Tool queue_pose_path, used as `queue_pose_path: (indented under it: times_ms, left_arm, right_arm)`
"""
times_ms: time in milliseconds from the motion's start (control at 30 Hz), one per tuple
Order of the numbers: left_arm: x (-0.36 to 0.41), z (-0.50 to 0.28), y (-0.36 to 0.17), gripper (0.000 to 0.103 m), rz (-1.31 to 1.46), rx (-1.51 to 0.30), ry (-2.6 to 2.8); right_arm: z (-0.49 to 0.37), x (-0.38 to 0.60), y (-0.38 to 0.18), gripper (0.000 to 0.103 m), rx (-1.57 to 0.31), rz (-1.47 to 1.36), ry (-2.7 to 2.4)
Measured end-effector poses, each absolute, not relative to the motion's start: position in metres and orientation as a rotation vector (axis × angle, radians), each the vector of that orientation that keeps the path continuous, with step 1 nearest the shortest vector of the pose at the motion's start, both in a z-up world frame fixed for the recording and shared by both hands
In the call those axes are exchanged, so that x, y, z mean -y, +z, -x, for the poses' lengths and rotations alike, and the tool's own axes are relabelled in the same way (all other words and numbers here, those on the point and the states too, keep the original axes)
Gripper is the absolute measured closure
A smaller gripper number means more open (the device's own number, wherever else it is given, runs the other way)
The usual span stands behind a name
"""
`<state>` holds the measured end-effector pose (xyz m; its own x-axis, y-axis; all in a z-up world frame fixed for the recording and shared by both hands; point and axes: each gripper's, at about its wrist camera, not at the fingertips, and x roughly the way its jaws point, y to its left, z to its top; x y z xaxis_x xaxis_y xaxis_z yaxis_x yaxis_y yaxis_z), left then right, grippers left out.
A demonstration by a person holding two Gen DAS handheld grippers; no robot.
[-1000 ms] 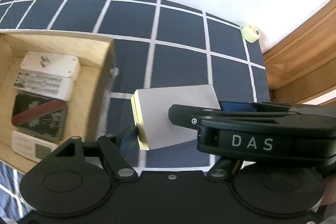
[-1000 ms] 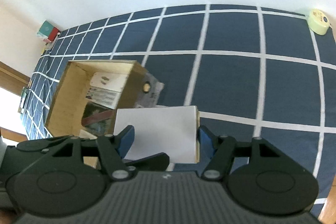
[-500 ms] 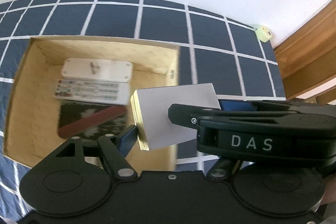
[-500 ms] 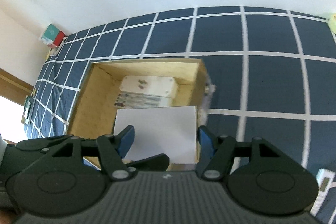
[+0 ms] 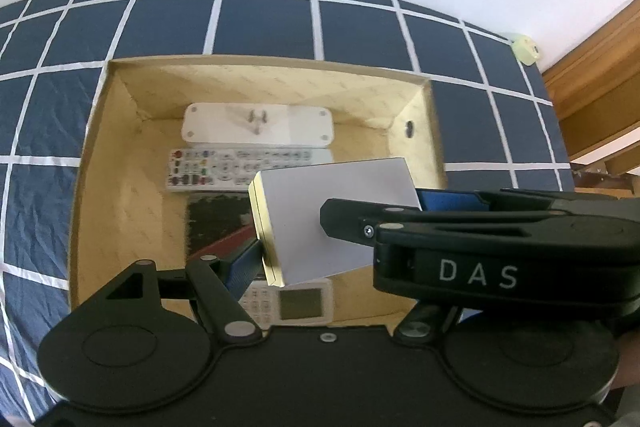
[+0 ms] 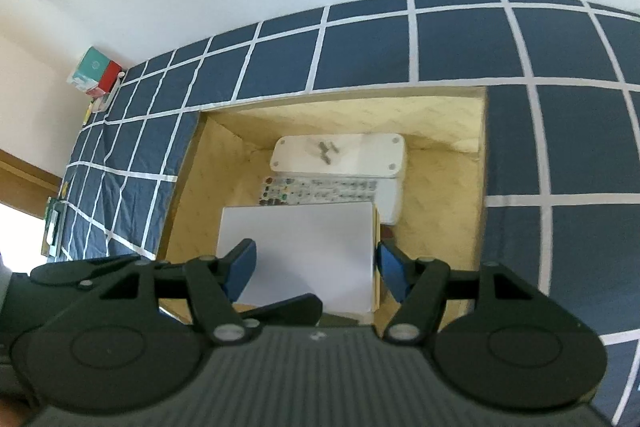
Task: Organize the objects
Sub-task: 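Lift and carry the white box with the right gripper over the cardboard box, then lower the white box onto the remotes and open the right gripper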
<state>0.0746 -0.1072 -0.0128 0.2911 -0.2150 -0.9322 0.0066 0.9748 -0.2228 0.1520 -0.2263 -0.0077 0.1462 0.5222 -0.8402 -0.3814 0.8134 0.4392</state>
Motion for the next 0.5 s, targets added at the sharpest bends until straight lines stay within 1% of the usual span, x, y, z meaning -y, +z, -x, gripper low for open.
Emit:
queue_pose_path:
  times_ms: [500]
  left_arm:
    - [0.073,-0.135,-0.063,0.032,0.189,-1.369,-0.213]
  right_arm:
    - [-0.198,0.183,-0.055,0.037,-1.363,-0.13,0.578]
